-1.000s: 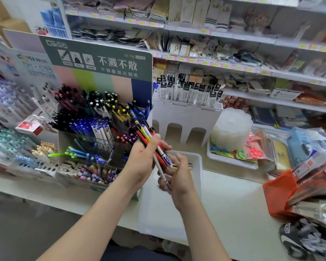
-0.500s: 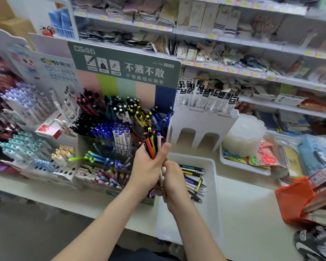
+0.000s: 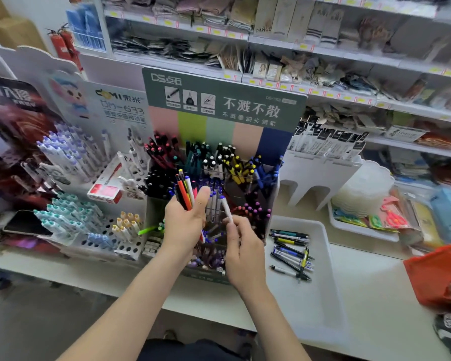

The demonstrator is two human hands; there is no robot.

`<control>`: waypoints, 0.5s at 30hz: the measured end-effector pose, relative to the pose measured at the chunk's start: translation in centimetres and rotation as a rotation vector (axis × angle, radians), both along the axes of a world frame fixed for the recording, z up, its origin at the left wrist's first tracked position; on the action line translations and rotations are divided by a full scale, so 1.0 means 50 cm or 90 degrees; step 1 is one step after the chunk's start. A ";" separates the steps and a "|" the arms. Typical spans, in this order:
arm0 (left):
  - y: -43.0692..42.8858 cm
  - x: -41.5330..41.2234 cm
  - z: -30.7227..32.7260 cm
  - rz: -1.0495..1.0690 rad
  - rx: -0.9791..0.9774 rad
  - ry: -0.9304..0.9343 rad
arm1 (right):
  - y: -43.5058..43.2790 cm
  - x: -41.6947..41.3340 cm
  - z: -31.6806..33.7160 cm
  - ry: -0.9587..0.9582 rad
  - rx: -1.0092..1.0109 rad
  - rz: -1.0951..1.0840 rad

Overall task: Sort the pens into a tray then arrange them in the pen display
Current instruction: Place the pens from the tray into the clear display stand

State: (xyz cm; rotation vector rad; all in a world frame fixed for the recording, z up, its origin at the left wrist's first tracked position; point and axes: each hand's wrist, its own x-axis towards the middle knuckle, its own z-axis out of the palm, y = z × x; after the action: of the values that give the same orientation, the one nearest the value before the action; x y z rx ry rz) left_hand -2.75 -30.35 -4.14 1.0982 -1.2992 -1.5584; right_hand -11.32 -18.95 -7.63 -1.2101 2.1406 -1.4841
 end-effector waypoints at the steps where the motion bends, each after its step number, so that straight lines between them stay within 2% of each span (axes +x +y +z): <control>1: -0.015 0.013 -0.008 -0.016 0.022 0.009 | -0.009 0.003 -0.010 -0.022 -0.004 -0.035; 4: -0.048 0.046 -0.027 -0.063 0.078 0.002 | -0.036 0.010 -0.029 -0.050 -0.032 -0.106; 8: -0.070 0.078 -0.039 -0.131 0.118 0.012 | -0.060 0.033 -0.025 -0.054 -0.052 -0.119; 11: -0.076 0.094 -0.032 -0.180 0.144 0.015 | -0.070 0.044 -0.052 -0.039 0.012 -0.093; 13: -0.078 0.101 -0.028 -0.208 0.159 0.009 | -0.082 0.053 -0.079 0.030 0.071 -0.089; 15: -0.080 0.107 -0.026 -0.228 0.168 0.007 | -0.092 0.062 -0.095 0.160 0.120 -0.110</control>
State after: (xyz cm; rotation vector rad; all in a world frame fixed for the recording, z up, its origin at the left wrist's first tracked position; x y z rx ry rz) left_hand 2.59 -34.35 -5.43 1.0519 -1.3643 -2.0465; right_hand -8.23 -23.57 -12.40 -1.2245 2.5428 -1.2114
